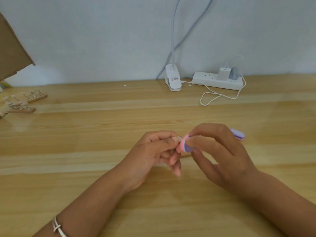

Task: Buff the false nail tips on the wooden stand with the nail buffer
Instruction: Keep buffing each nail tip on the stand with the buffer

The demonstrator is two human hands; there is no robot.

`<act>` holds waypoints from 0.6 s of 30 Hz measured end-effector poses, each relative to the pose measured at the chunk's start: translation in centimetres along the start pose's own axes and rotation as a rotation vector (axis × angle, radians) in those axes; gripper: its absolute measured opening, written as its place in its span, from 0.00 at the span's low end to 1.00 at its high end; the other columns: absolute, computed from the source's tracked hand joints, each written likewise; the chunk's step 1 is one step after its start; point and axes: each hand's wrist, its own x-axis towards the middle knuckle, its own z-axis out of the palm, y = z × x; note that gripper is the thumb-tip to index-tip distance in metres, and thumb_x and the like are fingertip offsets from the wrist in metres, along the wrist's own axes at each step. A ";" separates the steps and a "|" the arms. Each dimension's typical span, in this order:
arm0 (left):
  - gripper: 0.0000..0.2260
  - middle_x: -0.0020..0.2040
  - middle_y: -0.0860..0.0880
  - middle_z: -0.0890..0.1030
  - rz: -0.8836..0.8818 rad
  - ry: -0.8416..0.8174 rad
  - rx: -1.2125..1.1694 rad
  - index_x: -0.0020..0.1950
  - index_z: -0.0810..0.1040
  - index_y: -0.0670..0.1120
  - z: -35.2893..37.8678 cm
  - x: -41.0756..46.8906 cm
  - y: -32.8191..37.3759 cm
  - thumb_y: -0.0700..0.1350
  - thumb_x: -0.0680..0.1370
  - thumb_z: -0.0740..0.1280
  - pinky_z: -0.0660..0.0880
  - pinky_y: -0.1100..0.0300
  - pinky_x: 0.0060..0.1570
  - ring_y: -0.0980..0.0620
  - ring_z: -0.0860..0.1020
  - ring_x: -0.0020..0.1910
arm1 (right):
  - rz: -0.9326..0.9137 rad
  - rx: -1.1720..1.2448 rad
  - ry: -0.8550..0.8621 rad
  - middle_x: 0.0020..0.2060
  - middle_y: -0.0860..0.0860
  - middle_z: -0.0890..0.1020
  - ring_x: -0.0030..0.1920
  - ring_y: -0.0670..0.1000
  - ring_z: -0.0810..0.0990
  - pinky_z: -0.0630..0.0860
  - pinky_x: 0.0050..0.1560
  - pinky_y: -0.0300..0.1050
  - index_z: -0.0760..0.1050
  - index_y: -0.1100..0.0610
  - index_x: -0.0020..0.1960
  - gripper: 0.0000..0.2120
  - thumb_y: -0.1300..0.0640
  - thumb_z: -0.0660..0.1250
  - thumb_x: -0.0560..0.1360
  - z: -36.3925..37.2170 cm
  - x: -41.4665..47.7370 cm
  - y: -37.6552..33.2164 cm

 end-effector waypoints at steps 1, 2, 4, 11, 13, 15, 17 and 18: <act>0.11 0.28 0.48 0.73 0.001 0.005 0.005 0.40 0.77 0.42 0.0 0.0 0.0 0.41 0.80 0.60 0.76 0.57 0.36 0.47 0.77 0.27 | -0.014 0.011 -0.016 0.54 0.53 0.76 0.52 0.54 0.79 0.74 0.57 0.42 0.74 0.58 0.59 0.17 0.73 0.67 0.74 0.1 0.0 -0.1; 0.11 0.28 0.48 0.73 0.000 0.009 0.008 0.40 0.77 0.42 0.0 0.0 0.0 0.41 0.80 0.60 0.76 0.57 0.37 0.47 0.77 0.27 | -0.017 0.013 -0.034 0.54 0.53 0.76 0.52 0.55 0.79 0.74 0.57 0.42 0.74 0.58 0.59 0.17 0.74 0.67 0.74 0.2 -0.1 -0.1; 0.11 0.28 0.47 0.72 -0.003 0.009 0.006 0.39 0.76 0.42 0.0 -0.1 0.1 0.42 0.79 0.60 0.75 0.58 0.36 0.47 0.77 0.27 | 0.013 -0.011 -0.051 0.51 0.55 0.79 0.50 0.56 0.80 0.76 0.54 0.45 0.74 0.58 0.58 0.18 0.75 0.67 0.73 0.0 0.0 0.4; 0.11 0.30 0.42 0.72 -0.005 0.015 0.011 0.39 0.78 0.44 0.0 -0.1 0.1 0.42 0.79 0.61 0.75 0.59 0.36 0.47 0.77 0.27 | -0.030 -0.030 -0.010 0.53 0.52 0.77 0.52 0.53 0.79 0.70 0.60 0.38 0.74 0.57 0.58 0.14 0.71 0.64 0.77 0.2 0.0 -0.5; 0.11 0.29 0.43 0.71 -0.010 0.016 0.012 0.38 0.78 0.44 0.0 -0.1 0.1 0.42 0.79 0.61 0.75 0.60 0.36 0.47 0.77 0.27 | -0.037 -0.062 -0.028 0.53 0.52 0.76 0.52 0.53 0.78 0.68 0.61 0.36 0.75 0.56 0.58 0.14 0.71 0.62 0.78 0.2 0.0 -0.2; 0.11 0.28 0.46 0.72 -0.015 0.010 0.007 0.38 0.77 0.44 -0.1 -0.1 0.1 0.42 0.79 0.61 0.75 0.60 0.36 0.47 0.77 0.27 | 0.009 -0.074 -0.034 0.52 0.53 0.77 0.50 0.55 0.79 0.70 0.58 0.38 0.74 0.57 0.57 0.18 0.75 0.66 0.74 -0.1 0.1 0.5; 0.11 0.28 0.47 0.72 -0.019 0.003 0.011 0.38 0.76 0.44 -0.2 -0.1 0.1 0.42 0.79 0.60 0.75 0.60 0.36 0.47 0.77 0.27 | 0.042 -0.077 -0.025 0.52 0.53 0.77 0.50 0.55 0.79 0.73 0.56 0.40 0.74 0.56 0.57 0.20 0.76 0.68 0.71 -0.3 0.2 0.7; 0.11 0.28 0.47 0.72 -0.020 0.002 0.013 0.38 0.76 0.44 -0.1 -0.1 0.1 0.42 0.79 0.61 0.75 0.60 0.36 0.47 0.77 0.27 | 0.034 -0.073 -0.016 0.53 0.52 0.76 0.51 0.54 0.79 0.72 0.57 0.39 0.74 0.57 0.57 0.19 0.75 0.67 0.72 -0.3 0.2 0.5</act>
